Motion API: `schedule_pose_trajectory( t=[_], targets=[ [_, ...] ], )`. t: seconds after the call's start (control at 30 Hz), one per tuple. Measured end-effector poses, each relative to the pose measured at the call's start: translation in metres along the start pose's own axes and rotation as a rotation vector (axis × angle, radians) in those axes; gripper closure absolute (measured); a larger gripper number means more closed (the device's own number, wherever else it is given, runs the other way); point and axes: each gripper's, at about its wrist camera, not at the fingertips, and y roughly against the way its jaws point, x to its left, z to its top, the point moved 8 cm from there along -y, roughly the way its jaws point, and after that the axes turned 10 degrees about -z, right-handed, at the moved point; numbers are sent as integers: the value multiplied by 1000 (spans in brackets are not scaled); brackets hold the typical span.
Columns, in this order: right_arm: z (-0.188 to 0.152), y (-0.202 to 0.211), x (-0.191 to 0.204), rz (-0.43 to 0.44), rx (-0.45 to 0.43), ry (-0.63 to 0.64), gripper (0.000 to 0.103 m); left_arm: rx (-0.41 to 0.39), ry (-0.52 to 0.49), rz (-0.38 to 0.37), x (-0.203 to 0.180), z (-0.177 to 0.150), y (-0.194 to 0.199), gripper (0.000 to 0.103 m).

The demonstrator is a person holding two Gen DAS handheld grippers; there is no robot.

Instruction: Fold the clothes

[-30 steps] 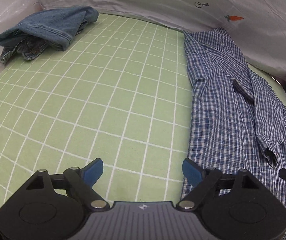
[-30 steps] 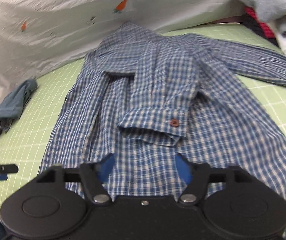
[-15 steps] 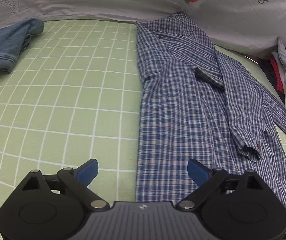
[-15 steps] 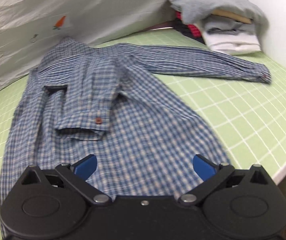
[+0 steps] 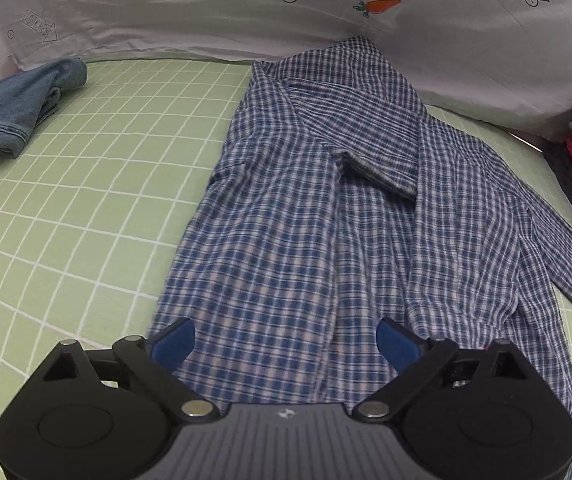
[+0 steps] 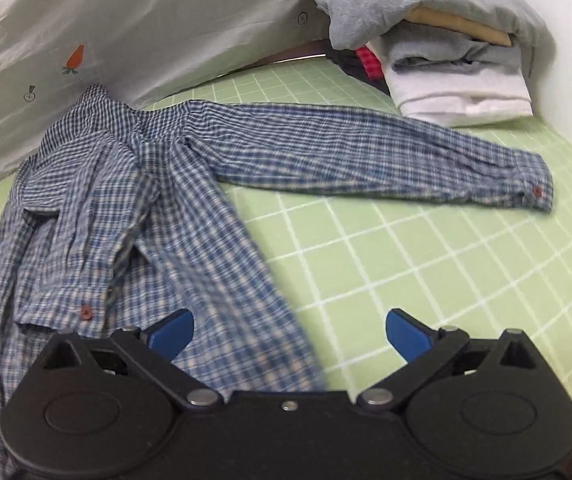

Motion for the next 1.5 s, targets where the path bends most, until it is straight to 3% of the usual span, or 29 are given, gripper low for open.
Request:
schedule_pose_trajectory(
  t=[0.2, 0.43, 0.67, 0.73, 0.8, 0.97, 1.3, 1.5],
  targets=[
    [17, -19, -35, 16, 14, -15, 0, 10, -38, 4, -45, -10, -3, 6],
    [15, -31, -61, 33, 36, -60, 0, 25, -71, -44, -77, -18, -14, 9],
    [9, -34, -90, -7, 47, -88, 0, 37, -33, -65, -85, -12, -28, 32],
    [8, -34, -97, -15, 49, -103, 0, 62, -27, -84, -86, -14, -35, 47],
    [7, -34, -103, -22, 52, -117, 0, 82, -9, -108, -86, -19, -40, 71],
    [6, -34, -104, -22, 53, -134, 0, 84, -20, -132, -83, -26, -40, 99],
    [3, -30, -72, 12, 57, -97, 0, 21, -49, -241, -81, -20, -4, 101],
    [-1, -25, -44, 39, 60, -77, 0, -1, 28, -307, -56, -24, 33, 101]
  ],
)
